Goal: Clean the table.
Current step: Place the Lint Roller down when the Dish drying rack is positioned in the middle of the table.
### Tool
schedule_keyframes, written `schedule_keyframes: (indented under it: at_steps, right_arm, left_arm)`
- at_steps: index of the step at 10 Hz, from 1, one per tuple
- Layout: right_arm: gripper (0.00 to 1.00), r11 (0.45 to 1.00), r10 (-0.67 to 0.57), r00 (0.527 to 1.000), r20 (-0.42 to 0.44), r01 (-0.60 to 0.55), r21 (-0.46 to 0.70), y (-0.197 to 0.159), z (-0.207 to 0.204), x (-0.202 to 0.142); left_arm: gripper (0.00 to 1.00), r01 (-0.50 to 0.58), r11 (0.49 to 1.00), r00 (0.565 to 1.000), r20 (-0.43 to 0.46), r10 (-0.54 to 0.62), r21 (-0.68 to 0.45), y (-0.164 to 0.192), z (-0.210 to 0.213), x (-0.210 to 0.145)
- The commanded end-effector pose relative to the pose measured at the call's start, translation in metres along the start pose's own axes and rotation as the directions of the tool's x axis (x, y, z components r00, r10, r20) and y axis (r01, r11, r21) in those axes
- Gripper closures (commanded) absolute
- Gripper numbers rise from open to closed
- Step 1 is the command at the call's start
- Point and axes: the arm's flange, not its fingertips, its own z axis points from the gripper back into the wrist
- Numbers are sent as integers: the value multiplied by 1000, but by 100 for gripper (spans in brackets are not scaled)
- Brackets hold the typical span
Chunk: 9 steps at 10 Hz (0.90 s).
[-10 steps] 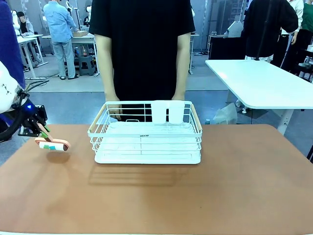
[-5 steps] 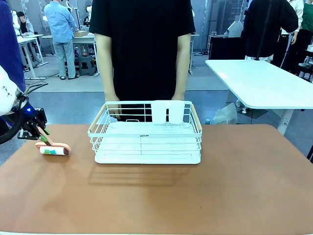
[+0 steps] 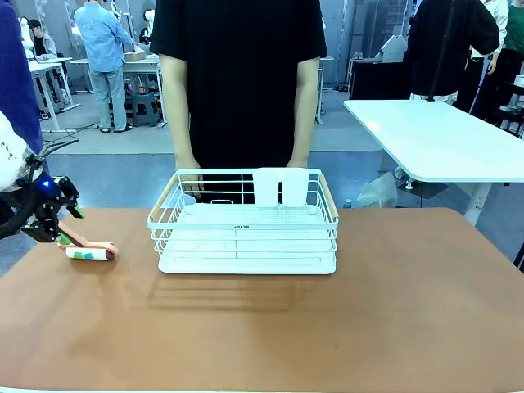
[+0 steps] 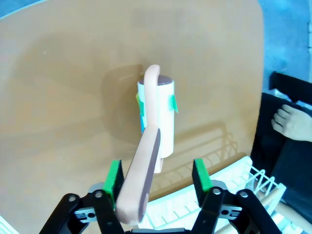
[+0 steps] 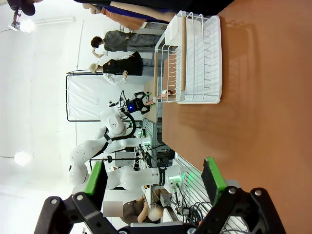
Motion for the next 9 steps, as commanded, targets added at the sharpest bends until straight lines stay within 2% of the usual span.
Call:
schedule_keyframes:
  at_steps: [1, 2, 4, 6, 7, 8, 9]
  right_arm:
    - [0, 1000, 3, 1000, -2, -3, 4, 4, -1, 0]
    - [0, 1000, 3, 1000, -2, -3, 4, 4, -1, 0]
    - [0, 1000, 3, 1000, -2, -3, 4, 4, -1, 0]
    - [0, 1000, 3, 1000, -2, -3, 4, 4, -1, 0]
    - [0, 1000, 3, 1000, -2, -3, 4, 4, -1, 0]
    - [0, 1000, 3, 1000, -2, -3, 4, 4, -1, 0]
    - [0, 1000, 3, 1000, -2, -3, 4, 4, -1, 0]
  left_arm:
    - [0, -37, 998, 999, -14, 37, 49, 26, 42, -14]
    - [0, -13, 997, 999, -38, 16, 78, 27, 59, -19]
    - [0, -5, 991, 1000, -16, 8, 135, 29, 88, -29]
    - [0, -74, 993, 996, -38, 78, 92, 19, 104, -23]
    - [0, -85, 989, 994, -56, 92, 125, 16, 102, -19]
    - [0, -19, 996, 999, -35, 22, 92, 3, 94, -20]
    - [0, -19, 996, 999, -35, 22, 92, 3, 94, -20]
